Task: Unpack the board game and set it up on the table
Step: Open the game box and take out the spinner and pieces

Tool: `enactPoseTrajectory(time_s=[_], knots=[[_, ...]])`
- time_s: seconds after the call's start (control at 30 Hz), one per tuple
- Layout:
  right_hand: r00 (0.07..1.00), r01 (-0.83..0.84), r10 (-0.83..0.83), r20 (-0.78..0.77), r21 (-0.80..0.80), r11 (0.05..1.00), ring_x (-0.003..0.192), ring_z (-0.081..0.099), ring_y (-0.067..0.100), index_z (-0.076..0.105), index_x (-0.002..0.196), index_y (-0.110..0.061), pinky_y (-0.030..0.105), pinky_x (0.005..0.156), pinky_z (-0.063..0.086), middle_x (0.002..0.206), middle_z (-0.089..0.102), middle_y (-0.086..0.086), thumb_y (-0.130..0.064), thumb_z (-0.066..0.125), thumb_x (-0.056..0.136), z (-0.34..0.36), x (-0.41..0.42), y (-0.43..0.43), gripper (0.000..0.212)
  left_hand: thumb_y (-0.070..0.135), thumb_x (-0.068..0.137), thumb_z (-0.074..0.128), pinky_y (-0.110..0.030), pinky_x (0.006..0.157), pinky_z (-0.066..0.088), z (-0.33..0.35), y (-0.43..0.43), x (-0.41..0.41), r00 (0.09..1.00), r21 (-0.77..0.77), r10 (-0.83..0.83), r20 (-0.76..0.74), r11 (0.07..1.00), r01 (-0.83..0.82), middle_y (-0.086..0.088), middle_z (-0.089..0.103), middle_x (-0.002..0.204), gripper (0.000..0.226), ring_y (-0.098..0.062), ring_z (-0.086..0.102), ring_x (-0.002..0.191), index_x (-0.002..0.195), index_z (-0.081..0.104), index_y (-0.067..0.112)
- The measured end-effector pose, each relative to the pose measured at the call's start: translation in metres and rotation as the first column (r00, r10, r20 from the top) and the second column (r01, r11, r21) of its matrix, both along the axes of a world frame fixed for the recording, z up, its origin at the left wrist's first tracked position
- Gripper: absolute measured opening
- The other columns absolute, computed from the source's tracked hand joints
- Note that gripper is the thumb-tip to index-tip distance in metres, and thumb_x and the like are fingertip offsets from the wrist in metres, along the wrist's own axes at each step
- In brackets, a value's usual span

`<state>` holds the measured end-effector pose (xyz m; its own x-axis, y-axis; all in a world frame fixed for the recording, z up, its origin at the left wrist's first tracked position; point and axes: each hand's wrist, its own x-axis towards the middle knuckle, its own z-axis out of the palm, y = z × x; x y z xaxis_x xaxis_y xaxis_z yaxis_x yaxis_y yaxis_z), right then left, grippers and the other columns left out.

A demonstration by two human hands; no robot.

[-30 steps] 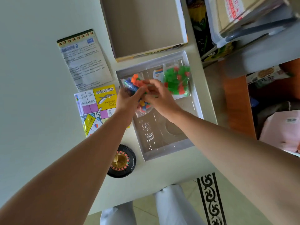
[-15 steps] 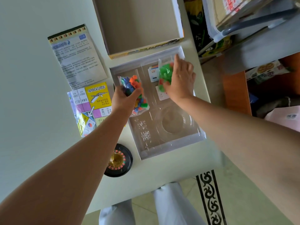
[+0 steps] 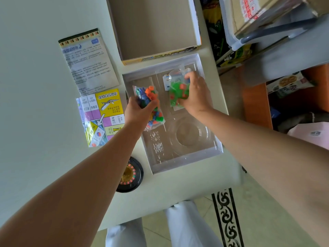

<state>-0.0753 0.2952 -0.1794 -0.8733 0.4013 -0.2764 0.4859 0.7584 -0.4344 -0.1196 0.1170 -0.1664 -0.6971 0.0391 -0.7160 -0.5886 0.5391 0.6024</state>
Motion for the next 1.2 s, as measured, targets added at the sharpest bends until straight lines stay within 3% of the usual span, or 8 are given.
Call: enactPoseTrajectory(time_s=[0.2, 0.33, 0.5, 0.6, 0.77, 0.93, 1.13, 1.2], knots=[[0.983, 0.184, -0.176, 0.054, -0.305, 0.935, 0.1, 0.057, 0.018, 0.056, 0.115, -0.011, 0.024, 0.08, 0.041, 0.113, 0.061, 0.002, -0.03, 0.084, 0.067, 0.018, 0.006, -0.001, 0.059, 0.024, 0.076, 0.073, -0.031, 0.078, 0.057, 0.015, -0.011, 0.01, 0.999, 0.254, 0.049, -0.009, 0.966, -0.045, -0.001, 0.069, 0.091, 0.028, -0.009, 0.069, 0.081, 0.1, 0.06, 0.019], [0.974, 0.226, -0.186, 0.129, -0.575, 0.786, 0.097, 0.063, 0.015, 0.057, 0.107, -0.015, 0.036, 0.092, 0.051, 0.105, 0.065, -0.001, -0.024, 0.086, 0.067, 0.044, 0.022, -0.013, 0.05, 0.03, 0.063, 0.068, -0.027, 0.068, 0.056, 0.037, -0.02, 0.017, 0.993, 0.472, 0.115, -0.009, 0.876, -0.097, 0.0, 0.066, 0.085, 0.04, -0.01, 0.066, 0.076, 0.1, 0.06, 0.017], [0.978, 0.207, -0.117, 0.171, -0.772, 0.601, 0.087, 0.055, -0.006, 0.046, 0.114, -0.021, 0.009, 0.071, 0.049, 0.1, 0.051, -0.014, 0.0, 0.072, 0.079, 0.073, 0.046, -0.052, 0.048, 0.034, 0.069, 0.057, -0.029, 0.062, 0.053, 0.052, -0.039, 0.028, 0.992, 0.45, 0.01, 0.129, 0.891, -0.067, -0.004, 0.069, 0.087, 0.036, -0.016, 0.068, 0.073, 0.1, 0.058, 0.014], [0.973, 0.232, -0.141, 0.185, -0.782, 0.578, 0.097, 0.057, 0.008, 0.041, 0.132, -0.02, 0.009, 0.068, 0.048, 0.111, 0.054, -0.006, 0.002, 0.066, 0.08, 0.078, 0.068, -0.078, 0.062, 0.041, 0.067, 0.054, -0.019, 0.053, 0.047, 0.059, -0.064, 0.041, 0.982, 0.419, -0.055, 0.183, 0.908, -0.027, -0.003, 0.069, 0.081, 0.036, -0.01, 0.065, 0.062, 0.09, 0.062, 0.015], [0.958, 0.278, -0.096, 0.271, -0.788, 0.55, 0.097, 0.059, 0.005, 0.025, 0.148, -0.029, 0.021, 0.08, 0.049, 0.111, 0.056, -0.008, -0.001, 0.065, 0.081, 0.083, 0.112, -0.124, 0.083, 0.039, 0.087, 0.051, -0.03, 0.066, 0.049, 0.061, -0.115, 0.08, 0.955, 0.407, -0.148, 0.256, 0.913, 0.032, -0.003, 0.071, 0.079, 0.024, -0.018, 0.067, 0.07, 0.083, 0.063, 0.019], [0.925, 0.365, -0.13, 0.357, -0.742, 0.562, 0.086, 0.061, 0.015, 0.059, 0.108, -0.006, 0.026, 0.078, 0.047, 0.091, 0.064, 0.005, -0.01, 0.067, 0.079, 0.076, 0.163, -0.163, 0.03, 0.039, 0.081, 0.057, -0.044, 0.088, 0.053, 0.051, -0.151, 0.123, 0.918, 0.357, -0.195, 0.344, 0.932, 0.064, -0.012, 0.067, 0.091, 0.025, -0.028, 0.064, 0.085, 0.082, 0.064, 0.014], [0.788, 0.616, -0.37, 0.493, -0.606, 0.504, 0.097, 0.062, 0.022, 0.061, 0.11, -0.007, 0.025, 0.07, 0.046, 0.105, 0.067, 0.009, -0.013, 0.072, 0.081, 0.043, 0.241, -0.194, 0.031, 0.061, 0.082, 0.058, -0.039, 0.091, 0.052, 0.025, -0.174, 0.191, 0.933, 0.103, -0.144, 0.329, 0.988, 0.116, -0.007, 0.063, 0.098, 0.039, -0.022, 0.062, 0.09, 0.094, 0.059, 0.024], [0.711, 0.703, -0.488, 0.507, -0.541, 0.462, 0.096, 0.061, 0.022, 0.061, 0.11, -0.006, 0.025, 0.066, 0.043, 0.103, 0.066, 0.008, -0.015, 0.072, 0.082, 0.035, 0.258, -0.192, 0.032, 0.075, 0.064, 0.051, -0.043, 0.094, 0.05, 0.018, -0.174, 0.208, 0.931, 0.017, -0.188, 0.312, 0.981, 0.192, -0.006, 0.062, 0.105, 0.065, -0.025, 0.06, 0.101, 0.104, 0.059, 0.025]])
